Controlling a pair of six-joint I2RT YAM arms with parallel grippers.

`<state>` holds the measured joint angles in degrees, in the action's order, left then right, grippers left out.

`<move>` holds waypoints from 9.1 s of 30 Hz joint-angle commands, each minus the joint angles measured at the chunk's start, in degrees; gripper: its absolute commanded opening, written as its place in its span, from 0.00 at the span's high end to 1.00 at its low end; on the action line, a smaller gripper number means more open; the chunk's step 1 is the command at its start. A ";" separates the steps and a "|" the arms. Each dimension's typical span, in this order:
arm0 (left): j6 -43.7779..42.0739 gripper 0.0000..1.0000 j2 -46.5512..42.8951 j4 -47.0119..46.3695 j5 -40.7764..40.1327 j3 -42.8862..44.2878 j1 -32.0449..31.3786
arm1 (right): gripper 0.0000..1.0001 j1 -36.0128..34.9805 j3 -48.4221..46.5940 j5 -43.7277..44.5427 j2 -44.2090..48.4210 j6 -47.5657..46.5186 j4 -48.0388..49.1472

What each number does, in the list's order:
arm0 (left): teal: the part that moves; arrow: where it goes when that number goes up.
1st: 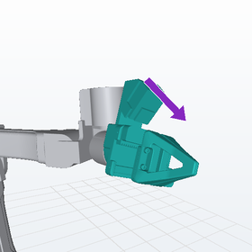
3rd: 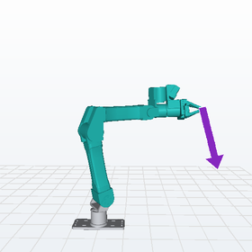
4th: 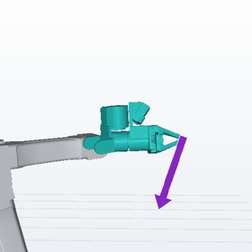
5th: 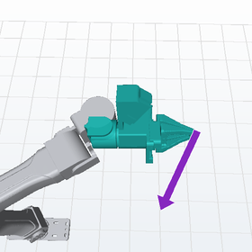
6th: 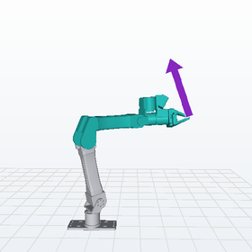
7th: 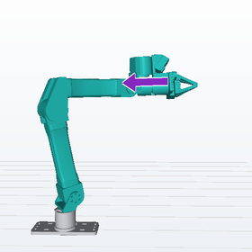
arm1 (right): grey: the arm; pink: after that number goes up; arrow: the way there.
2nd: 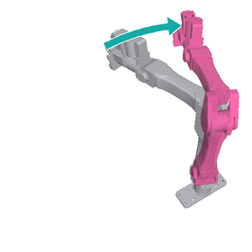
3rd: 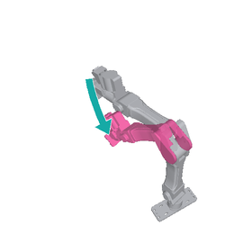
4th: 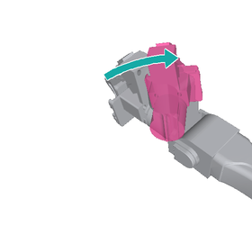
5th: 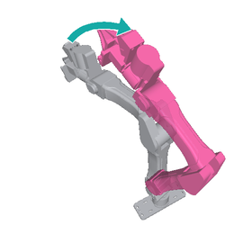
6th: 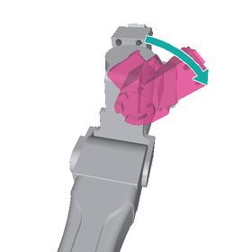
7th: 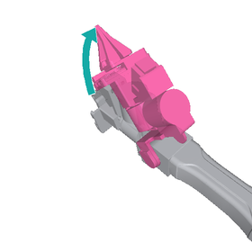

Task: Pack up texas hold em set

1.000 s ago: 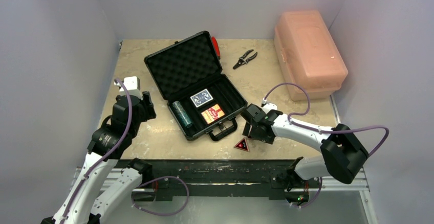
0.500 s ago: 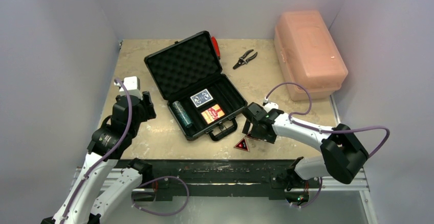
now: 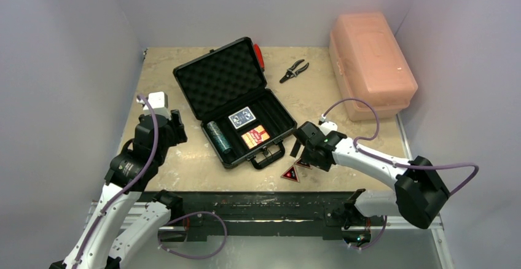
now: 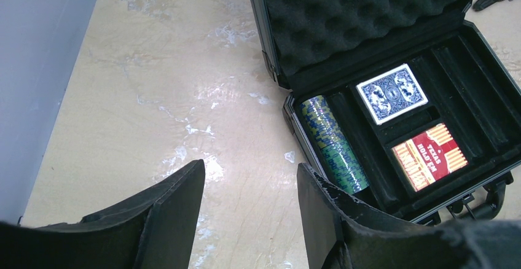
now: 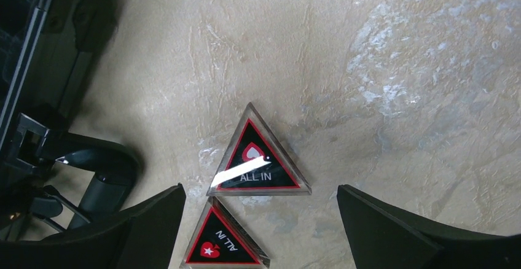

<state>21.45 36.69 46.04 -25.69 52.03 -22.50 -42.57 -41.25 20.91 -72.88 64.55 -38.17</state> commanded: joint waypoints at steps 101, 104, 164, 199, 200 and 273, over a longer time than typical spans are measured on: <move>0.34 0.42 -1.48 -0.16 -1.86 1.76 0.53 | 0.65 0.73 -18.94 8.21 -1.15 -16.58 -3.50; 0.28 0.43 -1.23 -0.25 -1.45 1.91 0.53 | 0.66 0.74 -21.37 6.47 -2.20 -20.48 -1.92; 0.28 0.43 -2.22 -0.22 0.23 2.02 0.53 | 0.66 -3.03 -68.16 -8.79 -48.13 -33.29 -4.60; 0.26 0.43 -2.50 -0.34 1.08 2.02 0.53 | 0.63 -3.49 -76.96 -9.57 -58.77 -28.79 -7.00; 0.26 0.43 -2.50 -0.34 1.15 2.02 0.53 | 0.63 -3.55 -76.96 -9.63 -58.98 -28.78 -6.96; -1.24 0.43 1.36 0.59 -4.01 5.64 0.53 | 0.01 -4.81 -31.69 11.26 -11.03 -16.40 -6.66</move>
<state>21.43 36.97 46.81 -29.19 53.04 -22.50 -47.24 -77.97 28.23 -89.14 41.82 -43.24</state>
